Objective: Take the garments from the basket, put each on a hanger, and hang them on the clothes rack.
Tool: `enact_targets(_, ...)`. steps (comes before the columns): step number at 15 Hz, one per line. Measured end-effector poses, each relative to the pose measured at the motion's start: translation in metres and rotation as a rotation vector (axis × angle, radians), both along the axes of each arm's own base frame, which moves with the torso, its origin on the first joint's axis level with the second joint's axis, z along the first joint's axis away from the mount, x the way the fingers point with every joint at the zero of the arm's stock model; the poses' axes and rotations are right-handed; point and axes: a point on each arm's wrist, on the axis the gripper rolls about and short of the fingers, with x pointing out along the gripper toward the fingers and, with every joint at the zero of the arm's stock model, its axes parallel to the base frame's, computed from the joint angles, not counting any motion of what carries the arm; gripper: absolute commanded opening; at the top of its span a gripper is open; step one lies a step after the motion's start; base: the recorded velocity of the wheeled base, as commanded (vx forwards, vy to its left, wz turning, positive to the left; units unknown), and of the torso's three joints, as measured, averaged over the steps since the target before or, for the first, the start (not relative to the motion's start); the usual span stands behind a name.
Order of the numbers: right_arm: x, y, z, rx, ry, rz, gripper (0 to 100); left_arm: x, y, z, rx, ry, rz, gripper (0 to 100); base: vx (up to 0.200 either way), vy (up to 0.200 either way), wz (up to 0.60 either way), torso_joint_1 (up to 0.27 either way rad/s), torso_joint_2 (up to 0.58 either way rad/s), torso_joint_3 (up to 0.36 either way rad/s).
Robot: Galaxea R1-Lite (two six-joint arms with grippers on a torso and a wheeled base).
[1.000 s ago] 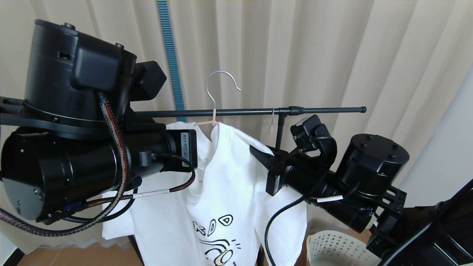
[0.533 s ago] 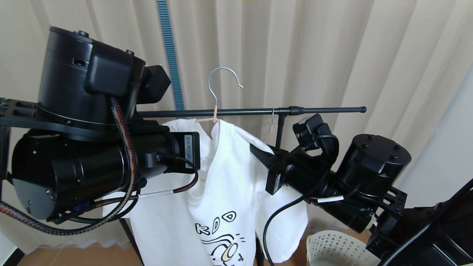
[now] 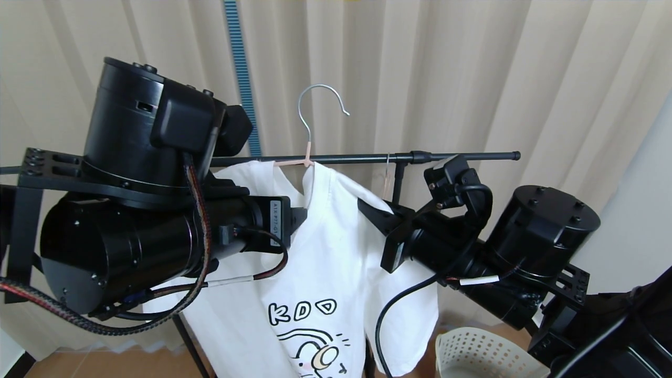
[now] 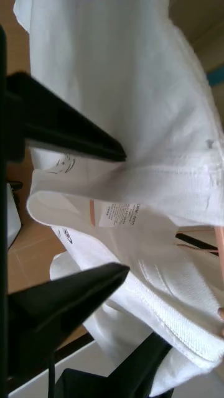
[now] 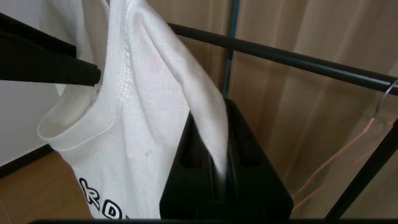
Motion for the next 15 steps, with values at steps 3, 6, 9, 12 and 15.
enact_targets(3,0.000,-0.001,0.001,0.001,-0.001,0.002,0,-0.007,0.002,0.000,0.004,-0.001,-0.017,100,0.000,0.000,0.00,0.000,0.00,0.000)
enact_targets(6,0.001,-0.001,0.000,-0.001,0.000,0.002,0,-0.020,0.012,0.000,0.018,-0.011,-0.038,100,0.000,0.000,0.00,0.000,0.00,0.000)
enact_targets(9,0.001,-0.002,-0.003,-0.011,0.006,-0.001,0,-0.035,0.028,0.007,0.014,-0.046,-0.052,100,0.000,0.000,0.00,0.000,0.00,0.000)
enact_targets(12,0.000,-0.003,-0.005,-0.020,0.011,-0.001,0,-0.049,0.046,0.017,0.018,-0.100,-0.075,100,0.000,0.000,0.00,0.000,0.00,0.000)
enact_targets(15,-0.001,-0.003,-0.007,-0.030,0.012,0.000,0,-0.057,0.058,0.028,0.042,-0.158,-0.144,100,0.000,0.000,0.00,0.000,0.00,0.000)
